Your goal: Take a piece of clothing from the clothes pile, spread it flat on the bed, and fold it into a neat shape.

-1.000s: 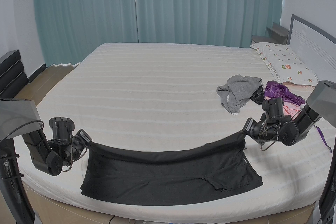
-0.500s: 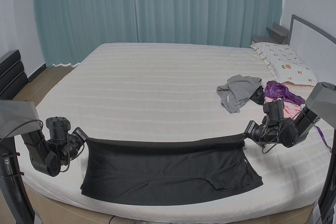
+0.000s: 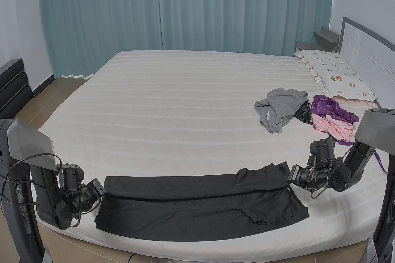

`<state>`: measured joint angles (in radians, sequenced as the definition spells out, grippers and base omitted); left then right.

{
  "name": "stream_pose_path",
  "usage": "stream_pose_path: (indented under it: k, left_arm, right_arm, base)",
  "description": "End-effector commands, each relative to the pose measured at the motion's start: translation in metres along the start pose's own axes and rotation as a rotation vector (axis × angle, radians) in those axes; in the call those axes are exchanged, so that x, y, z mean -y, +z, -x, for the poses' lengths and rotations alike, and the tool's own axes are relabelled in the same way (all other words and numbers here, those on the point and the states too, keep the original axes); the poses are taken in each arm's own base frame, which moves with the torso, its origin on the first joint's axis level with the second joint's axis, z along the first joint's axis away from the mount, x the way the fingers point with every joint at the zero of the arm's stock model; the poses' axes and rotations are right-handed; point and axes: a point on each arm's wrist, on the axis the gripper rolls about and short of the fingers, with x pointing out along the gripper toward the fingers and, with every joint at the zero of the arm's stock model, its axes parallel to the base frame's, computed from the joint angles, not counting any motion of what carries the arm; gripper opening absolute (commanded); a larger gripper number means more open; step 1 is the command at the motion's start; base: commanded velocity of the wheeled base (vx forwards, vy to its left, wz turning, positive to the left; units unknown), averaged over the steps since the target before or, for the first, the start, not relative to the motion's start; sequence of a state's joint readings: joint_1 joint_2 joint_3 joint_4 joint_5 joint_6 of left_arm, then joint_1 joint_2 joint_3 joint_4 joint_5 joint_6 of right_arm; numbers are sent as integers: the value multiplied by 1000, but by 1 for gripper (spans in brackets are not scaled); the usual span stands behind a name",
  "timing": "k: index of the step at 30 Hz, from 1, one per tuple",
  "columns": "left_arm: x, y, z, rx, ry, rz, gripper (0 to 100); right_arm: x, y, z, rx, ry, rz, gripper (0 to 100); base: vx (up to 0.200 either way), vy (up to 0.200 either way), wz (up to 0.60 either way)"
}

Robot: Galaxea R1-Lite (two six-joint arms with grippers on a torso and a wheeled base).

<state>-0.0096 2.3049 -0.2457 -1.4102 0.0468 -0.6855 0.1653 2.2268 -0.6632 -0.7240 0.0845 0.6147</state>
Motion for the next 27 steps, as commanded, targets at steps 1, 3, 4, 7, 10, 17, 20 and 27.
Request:
stream_pose_path:
  k: [1,3,4,7,10,17,20,27]
  left_arm:
    - [-10,-13,-2,-58,43,-13,0]
    - [-9,-13,-2,-58,42,-14,0]
    - [-9,-13,-2,-58,42,-14,0]
    - [-10,-15,-1,-65,46,-15,0]
    - [-10,-15,0,-66,47,-15,100]
    - [-9,-12,2,-55,39,-12,100]
    - [-1,0,5,-3,3,-3,100]
    - [22,28,-13,100,-83,3,100]
  right_arm:
    - [5,-8,-3,-30,-18,7,0]
    - [5,-9,-3,-33,-19,10,0]
    - [5,-10,-3,-36,-20,11,0]
    - [5,-11,-4,-40,-23,11,0]
    - [6,-12,-3,-43,-23,13,0]
    - [-2,1,11,13,11,18,100]
    - [-9,16,23,69,40,12,100]
    - [-14,31,11,106,63,5,100]
  base:
    - [0,0,0]
    - [0,0,0]
    - [0,0,0]
    - [0,0,0]
    - [0,0,0]
    - [0,0,0]
    - [0,0,0]
    - [0,0,0]
